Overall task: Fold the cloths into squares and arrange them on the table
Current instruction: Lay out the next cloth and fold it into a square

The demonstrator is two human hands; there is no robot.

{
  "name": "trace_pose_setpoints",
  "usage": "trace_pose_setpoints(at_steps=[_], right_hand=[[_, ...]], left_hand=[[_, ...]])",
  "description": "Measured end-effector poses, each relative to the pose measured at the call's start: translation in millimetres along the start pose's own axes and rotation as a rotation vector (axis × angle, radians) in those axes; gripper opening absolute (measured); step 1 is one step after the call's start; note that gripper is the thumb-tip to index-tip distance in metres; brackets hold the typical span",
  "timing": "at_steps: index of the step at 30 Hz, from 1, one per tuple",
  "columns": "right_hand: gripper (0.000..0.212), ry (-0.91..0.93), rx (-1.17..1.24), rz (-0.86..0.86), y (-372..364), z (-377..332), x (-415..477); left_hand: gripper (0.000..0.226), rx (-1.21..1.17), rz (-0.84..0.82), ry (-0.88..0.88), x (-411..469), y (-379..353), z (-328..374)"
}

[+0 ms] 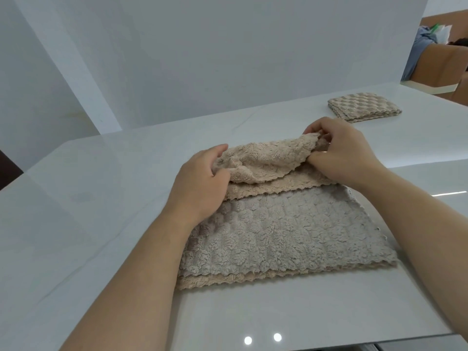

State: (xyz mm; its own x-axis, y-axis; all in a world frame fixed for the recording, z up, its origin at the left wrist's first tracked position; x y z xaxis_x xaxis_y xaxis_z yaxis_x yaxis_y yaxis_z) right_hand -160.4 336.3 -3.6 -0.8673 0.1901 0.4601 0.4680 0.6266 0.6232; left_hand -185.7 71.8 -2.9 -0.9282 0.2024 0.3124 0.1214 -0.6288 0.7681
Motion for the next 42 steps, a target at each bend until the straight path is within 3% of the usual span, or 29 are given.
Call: trace_pose_setpoints(at_steps=[5,11,15,21,24,30,35,42], right_hand=[[0.021,0.013,0.042,-0.049,-3,-5,-3],[0.017,-0.029,0.106,-0.048,-2,-6,-5],[0.009,-0.072,0.089,-0.001,1,-2,-4],[0.015,-0.060,-0.002,0.090,9,3,0],[0.014,-0.075,0.005,0.157,16,6,1],[0.015,-0.085,0.067,0.218,20,10,2],[0.018,-0.058,0.016,0.231,25,5,0],[0.022,-0.165,0.191,0.223,30,4,-6]], left_hand=[[0.055,0.174,-0.072,-0.029,0,-13,-7],[0.044,0.091,-0.026,0.006,4,-8,-9],[0.011,0.057,0.174,-0.039,2,13,-2],[0.027,-0.018,0.485,0.005,-5,48,-14],[0.019,-0.100,0.570,-0.008,-8,58,-14],[0.044,-0.288,0.479,0.069,-5,49,-21],[0.027,-0.525,0.373,0.177,-5,38,-25],[0.021,-0.798,0.271,0.194,3,25,-27]])
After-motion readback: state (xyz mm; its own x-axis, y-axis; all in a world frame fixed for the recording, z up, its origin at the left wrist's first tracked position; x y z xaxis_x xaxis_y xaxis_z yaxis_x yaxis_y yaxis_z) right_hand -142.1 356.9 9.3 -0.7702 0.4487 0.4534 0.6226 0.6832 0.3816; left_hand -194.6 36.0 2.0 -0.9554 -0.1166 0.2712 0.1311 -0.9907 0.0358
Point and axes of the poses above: each hand's wrist, its own x-axis towards the middle knuckle, its own y-axis out of the back of the hand, z = x × y, the point moved 9 cm from there along x, towards the middle knuckle, and after that the axes turned 3 degrees about y, right-handed, at the moved point
